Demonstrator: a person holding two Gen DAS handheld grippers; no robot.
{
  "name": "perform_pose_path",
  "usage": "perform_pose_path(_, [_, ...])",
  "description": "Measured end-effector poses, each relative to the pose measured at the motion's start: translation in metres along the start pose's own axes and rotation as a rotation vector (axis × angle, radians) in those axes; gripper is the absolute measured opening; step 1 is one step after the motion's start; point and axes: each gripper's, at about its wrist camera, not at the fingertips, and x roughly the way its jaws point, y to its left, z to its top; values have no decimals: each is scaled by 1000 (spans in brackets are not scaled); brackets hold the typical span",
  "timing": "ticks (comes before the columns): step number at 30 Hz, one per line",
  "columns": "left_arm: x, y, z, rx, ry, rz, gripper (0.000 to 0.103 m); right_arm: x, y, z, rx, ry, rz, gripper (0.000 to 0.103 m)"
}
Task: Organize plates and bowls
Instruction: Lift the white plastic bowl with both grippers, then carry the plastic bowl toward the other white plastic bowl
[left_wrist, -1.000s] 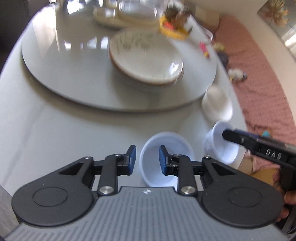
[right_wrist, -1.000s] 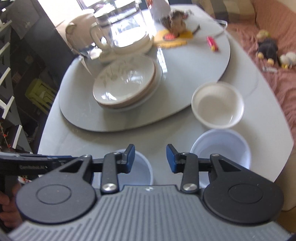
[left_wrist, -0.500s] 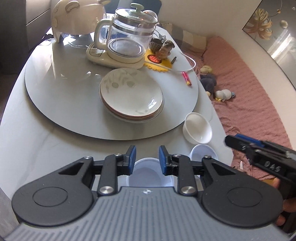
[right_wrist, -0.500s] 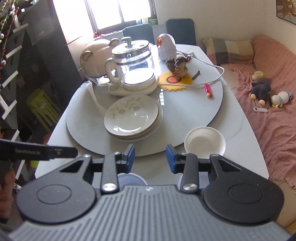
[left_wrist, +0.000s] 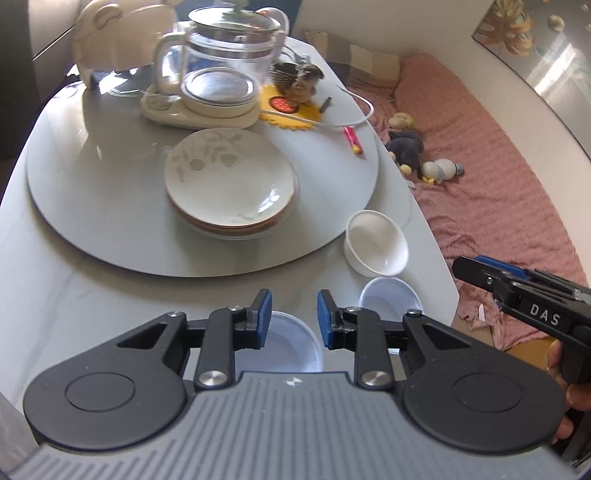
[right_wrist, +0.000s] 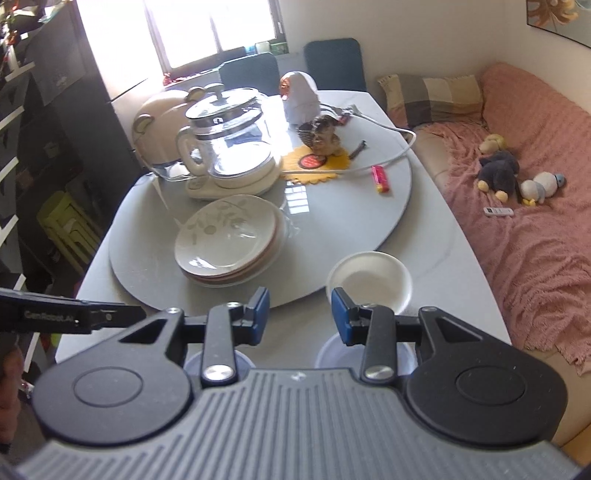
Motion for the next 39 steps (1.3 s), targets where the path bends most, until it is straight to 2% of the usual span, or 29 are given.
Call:
perform_pose_path(12, [45, -47, 20, 37, 76, -41, 31, 7, -38, -8, 28, 20, 22, 40])
perform_pose_path(19, [82, -77, 31, 75, 142, -38, 31, 15, -67, -14, 88, 32, 15, 40])
perform_pose_path(25, [116, -94, 33, 116, 182, -32, 31, 24, -89, -17, 66, 50, 4, 40])
perform_pose_path(29, [134, -105, 27, 123, 209, -44, 31, 34, -108, -22, 104, 84, 12, 40])
perform_pose_path(39, [182, -116, 11, 124, 278, -21, 31, 64, -138, -41, 188, 202, 48, 41])
